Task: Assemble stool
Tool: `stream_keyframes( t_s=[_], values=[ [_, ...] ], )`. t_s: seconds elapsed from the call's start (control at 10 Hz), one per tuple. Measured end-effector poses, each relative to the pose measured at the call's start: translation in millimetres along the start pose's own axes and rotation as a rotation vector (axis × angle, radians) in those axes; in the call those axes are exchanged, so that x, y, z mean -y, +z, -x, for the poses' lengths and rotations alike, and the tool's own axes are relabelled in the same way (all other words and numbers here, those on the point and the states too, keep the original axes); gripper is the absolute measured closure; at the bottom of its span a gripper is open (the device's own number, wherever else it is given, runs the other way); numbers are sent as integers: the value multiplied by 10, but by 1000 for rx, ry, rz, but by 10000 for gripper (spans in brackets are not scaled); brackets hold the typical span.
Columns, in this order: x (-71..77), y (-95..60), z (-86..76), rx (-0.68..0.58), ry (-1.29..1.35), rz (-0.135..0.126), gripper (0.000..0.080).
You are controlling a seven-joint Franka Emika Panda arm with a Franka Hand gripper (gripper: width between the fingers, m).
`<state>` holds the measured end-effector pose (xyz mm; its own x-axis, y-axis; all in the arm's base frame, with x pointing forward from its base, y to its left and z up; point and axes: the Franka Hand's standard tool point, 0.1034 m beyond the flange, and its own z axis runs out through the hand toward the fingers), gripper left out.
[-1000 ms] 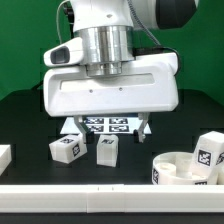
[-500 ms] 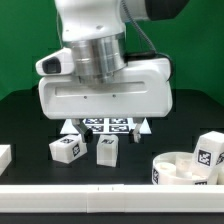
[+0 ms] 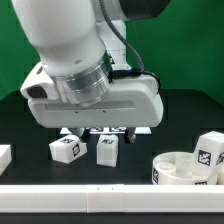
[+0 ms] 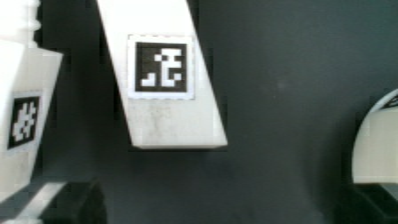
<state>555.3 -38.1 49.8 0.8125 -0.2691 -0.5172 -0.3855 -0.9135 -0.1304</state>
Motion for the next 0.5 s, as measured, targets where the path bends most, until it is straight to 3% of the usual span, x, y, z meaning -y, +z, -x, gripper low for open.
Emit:
stream_keyframes(
  t_s=[0.5],
  values=[
    [-127,328,-7,330,21,17,151]
  ],
)
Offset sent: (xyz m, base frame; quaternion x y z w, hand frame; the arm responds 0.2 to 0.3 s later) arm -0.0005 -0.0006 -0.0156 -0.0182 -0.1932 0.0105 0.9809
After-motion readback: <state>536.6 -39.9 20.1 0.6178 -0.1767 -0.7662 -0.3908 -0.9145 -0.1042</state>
